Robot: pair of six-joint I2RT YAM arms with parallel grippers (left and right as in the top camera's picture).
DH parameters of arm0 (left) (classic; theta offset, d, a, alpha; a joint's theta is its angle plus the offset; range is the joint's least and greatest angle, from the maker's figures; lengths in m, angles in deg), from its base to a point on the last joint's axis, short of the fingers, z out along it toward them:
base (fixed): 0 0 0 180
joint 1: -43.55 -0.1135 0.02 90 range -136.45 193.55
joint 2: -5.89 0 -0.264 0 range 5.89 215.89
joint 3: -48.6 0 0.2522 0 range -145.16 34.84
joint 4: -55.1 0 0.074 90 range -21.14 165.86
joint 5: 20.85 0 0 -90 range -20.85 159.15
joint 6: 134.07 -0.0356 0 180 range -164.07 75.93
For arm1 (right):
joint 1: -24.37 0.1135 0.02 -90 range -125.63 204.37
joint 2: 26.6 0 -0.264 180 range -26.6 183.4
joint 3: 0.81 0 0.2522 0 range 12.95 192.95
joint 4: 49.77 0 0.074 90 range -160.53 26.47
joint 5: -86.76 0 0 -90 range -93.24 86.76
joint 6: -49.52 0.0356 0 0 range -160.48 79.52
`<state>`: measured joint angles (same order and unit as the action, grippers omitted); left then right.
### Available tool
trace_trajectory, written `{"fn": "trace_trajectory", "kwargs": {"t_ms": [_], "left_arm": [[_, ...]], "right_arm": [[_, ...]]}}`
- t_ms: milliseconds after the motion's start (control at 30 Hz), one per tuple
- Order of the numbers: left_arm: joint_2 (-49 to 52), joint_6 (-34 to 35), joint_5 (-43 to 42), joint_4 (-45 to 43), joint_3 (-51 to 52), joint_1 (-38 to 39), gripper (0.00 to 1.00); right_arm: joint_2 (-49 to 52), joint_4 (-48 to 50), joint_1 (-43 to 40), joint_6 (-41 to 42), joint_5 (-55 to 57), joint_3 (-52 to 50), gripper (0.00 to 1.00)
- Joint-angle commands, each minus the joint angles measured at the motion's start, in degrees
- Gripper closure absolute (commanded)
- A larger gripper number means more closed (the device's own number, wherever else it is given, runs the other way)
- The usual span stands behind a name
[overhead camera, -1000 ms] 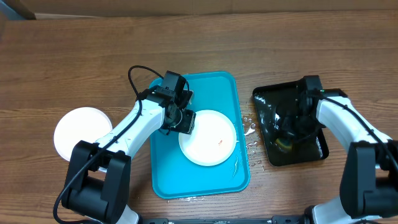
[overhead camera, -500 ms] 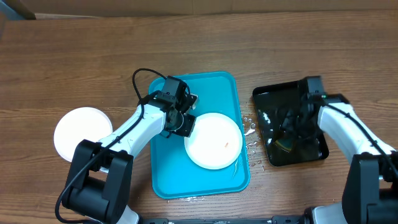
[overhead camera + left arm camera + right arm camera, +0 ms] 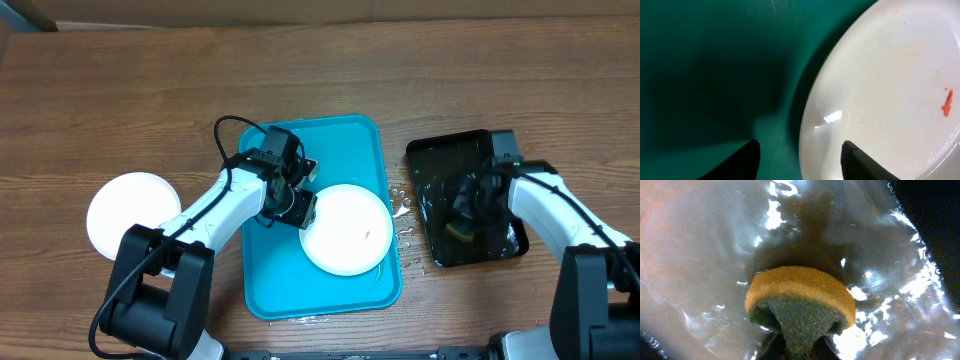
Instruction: Clean dirty plates on tray and stack at the side
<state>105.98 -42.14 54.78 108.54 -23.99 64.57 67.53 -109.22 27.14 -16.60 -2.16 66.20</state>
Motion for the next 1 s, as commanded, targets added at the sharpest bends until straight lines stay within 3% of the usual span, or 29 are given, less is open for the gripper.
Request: {"fn": "trace_trajectory", "kwargs": {"t_ms": [0, 167, 233, 467, 600, 733, 967], "left_arm": [[-0.74, 1.33, -0.74, -0.09, 0.39, 0.33, 0.44], [-0.74, 1.49, -1.38, -1.27, 0.39, 0.42, 0.41], [-0.74, 1.46, -1.44, -1.73, 0.42, 0.55, 0.43], [-0.74, 1.49, -1.7, -2.08, 0.52, 0.83, 0.78], [-0.74, 1.49, -1.75, -1.92, 0.59, 0.81, 0.95], [-0.74, 1.49, -1.68, -1.18, 0.61, 0.81, 0.96], [-0.74, 4.76, 3.34, 1.66, 0.59, 0.74, 0.96]], "right_arm": [[-2.32, -2.03, 0.17, -6.62, -0.72, 5.92, 0.63], [-3.06, -9.01, 0.17, -4.37, -0.68, 8.7, 0.5], [-3.04, -11.02, 0.15, -2.58, -0.55, 8.2, 0.5], [-2.62, -2.36, 0.17, -1.11, -0.07, 1.2, 0.51], [-2.6, 3.98, 0.17, -1.03, -0.09, -4.13, 0.59], [-2.6, 7.37, 0.13, 0.2, -0.17, -6.84, 0.95], [-3.02, 3.15, 0.13, 0.02, -0.13, -3.39, 0.96]]}}
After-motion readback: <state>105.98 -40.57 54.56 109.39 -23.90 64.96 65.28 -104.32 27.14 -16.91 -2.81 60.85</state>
